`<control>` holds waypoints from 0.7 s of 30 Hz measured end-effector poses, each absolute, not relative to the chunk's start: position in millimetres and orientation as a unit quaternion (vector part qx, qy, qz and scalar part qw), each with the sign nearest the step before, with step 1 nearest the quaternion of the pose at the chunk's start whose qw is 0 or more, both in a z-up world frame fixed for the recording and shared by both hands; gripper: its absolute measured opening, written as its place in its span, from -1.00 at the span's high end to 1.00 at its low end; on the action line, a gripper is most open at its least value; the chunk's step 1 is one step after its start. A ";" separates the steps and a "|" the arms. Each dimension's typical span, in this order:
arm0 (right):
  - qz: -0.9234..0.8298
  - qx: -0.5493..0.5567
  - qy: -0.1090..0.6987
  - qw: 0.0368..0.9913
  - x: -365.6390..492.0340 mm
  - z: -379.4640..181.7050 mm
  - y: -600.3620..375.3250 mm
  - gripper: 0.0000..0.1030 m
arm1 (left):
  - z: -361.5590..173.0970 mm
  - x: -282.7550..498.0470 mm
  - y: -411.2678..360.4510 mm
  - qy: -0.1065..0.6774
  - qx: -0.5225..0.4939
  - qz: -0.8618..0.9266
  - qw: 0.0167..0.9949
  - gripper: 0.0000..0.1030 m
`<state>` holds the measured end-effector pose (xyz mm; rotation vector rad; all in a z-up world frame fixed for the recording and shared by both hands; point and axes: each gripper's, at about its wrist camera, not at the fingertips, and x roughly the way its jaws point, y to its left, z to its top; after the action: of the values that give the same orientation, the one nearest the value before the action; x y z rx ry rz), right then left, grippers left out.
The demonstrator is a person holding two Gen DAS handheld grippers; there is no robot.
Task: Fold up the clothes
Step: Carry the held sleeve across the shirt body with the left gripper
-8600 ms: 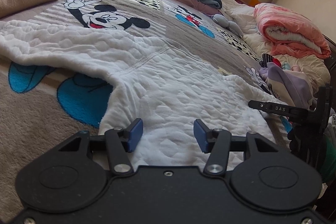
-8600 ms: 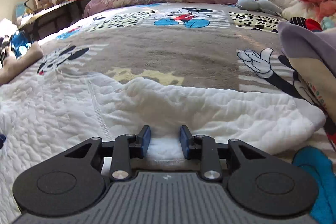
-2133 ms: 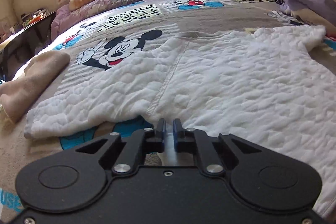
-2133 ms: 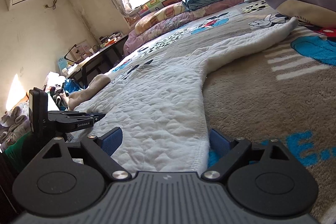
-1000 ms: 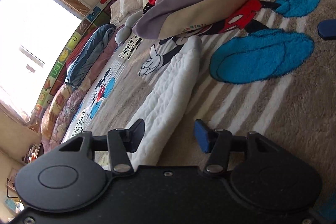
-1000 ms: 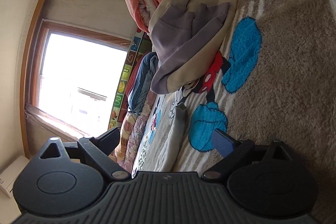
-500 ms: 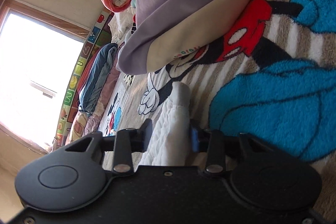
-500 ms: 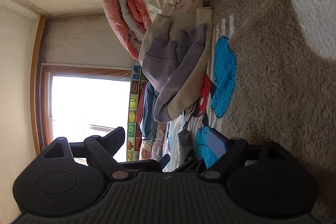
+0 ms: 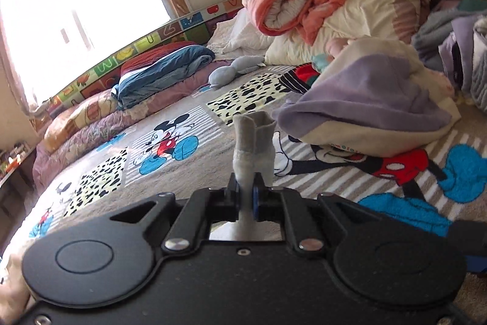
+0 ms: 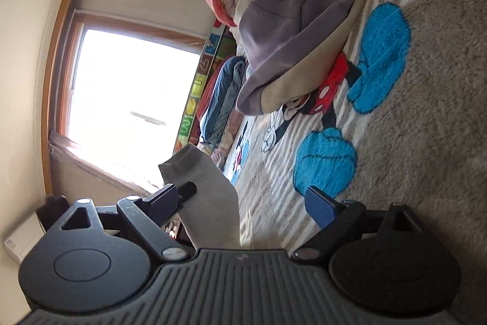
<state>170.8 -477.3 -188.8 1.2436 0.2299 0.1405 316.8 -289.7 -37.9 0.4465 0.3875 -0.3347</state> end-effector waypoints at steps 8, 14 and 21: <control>0.142 0.507 0.201 0.826 191.2 -178.3 -426.4 -0.70 | -11.9 309.0 -187.5 0.207 0.098 -0.131 0.965 0.87; 0.210 0.448 0.250 0.832 194.2 -169.1 -385.9 -0.71 | -11.9 303.7 -114.5 0.215 -0.014 -0.109 0.970 0.87; 0.272 0.388 0.273 0.837 182.2 -155.3 -353.4 -0.71 | -32.4 304.4 -45.0 0.233 -0.127 -0.091 0.960 0.87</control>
<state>182.2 -353.4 -155.3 0.8206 0.5775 0.5749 304.4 -45.0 -32.4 -0.2571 0.4719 -0.1852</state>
